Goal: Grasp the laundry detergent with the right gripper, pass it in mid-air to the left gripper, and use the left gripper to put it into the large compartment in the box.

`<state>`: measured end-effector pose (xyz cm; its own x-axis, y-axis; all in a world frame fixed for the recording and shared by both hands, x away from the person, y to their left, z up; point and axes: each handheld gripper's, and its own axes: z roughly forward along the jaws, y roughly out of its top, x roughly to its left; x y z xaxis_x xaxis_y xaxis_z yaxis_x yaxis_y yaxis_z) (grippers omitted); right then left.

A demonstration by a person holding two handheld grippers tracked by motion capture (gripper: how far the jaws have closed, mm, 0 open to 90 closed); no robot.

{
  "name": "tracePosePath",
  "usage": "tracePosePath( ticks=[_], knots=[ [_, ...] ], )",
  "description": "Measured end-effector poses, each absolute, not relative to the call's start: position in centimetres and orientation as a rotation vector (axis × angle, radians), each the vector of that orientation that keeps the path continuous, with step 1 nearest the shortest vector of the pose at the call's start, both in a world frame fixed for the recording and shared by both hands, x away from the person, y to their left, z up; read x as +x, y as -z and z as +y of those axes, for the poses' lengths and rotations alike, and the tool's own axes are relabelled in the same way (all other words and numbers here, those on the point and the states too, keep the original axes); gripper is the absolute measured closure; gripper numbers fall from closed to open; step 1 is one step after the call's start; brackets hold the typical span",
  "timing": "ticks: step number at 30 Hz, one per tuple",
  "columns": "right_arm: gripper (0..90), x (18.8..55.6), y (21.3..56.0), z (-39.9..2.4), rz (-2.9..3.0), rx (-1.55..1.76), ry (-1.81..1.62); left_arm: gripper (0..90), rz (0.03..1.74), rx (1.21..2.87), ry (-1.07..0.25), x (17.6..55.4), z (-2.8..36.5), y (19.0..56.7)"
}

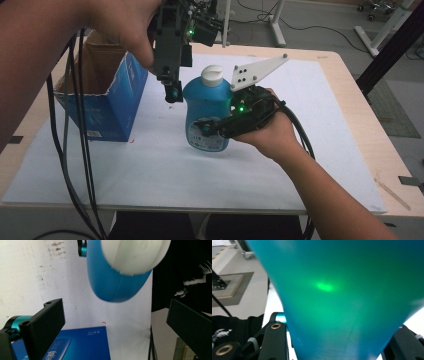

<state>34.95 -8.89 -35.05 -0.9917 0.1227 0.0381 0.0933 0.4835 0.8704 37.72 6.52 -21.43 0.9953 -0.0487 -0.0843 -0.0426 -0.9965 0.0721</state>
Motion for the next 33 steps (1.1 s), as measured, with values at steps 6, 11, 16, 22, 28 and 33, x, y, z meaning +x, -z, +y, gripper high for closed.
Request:
tracePosePath(
  ticks=[6, 11, 16, 22, 28, 33],
  knots=[
    [46.7, 35.3, 34.5, -8.4, 2.702, 0.16, -1.582, 1.8, -0.066, 3.065, 0.129, 37.5, 5.7, 21.6],
    [46.7, 35.6, 34.0, -7.9, 2.704, 0.136, -1.59, 1.8, -0.055, 3.063, 0.13, 37.6, 5.3, 21.7],
    [46.7, 35.9, 33.7, -7.6, 2.714, 0.137, -1.605, 1.8, -0.063, 3.061, 0.129, 37.6, 5.0, 21.7],
    [46.7, 36.1, 33.4, -7.3, 2.725, 0.141, -1.619, 1.8, -0.057, 3.069, 0.116, 37.6, 4.7, 21.9],
    [46.7, 36.2, 33.5, -7.1, 2.72, 0.131, -1.624, 1.8, -0.038, 3.073, 0.114, 37.8, 4.5, 22.2],
    [46.7, 36.2, 33.5, -7.2, 2.721, 0.135, -1.633, 1.8, -0.032, 3.078, 0.118, 37.8, 4.3, 22.4]
  ],
)
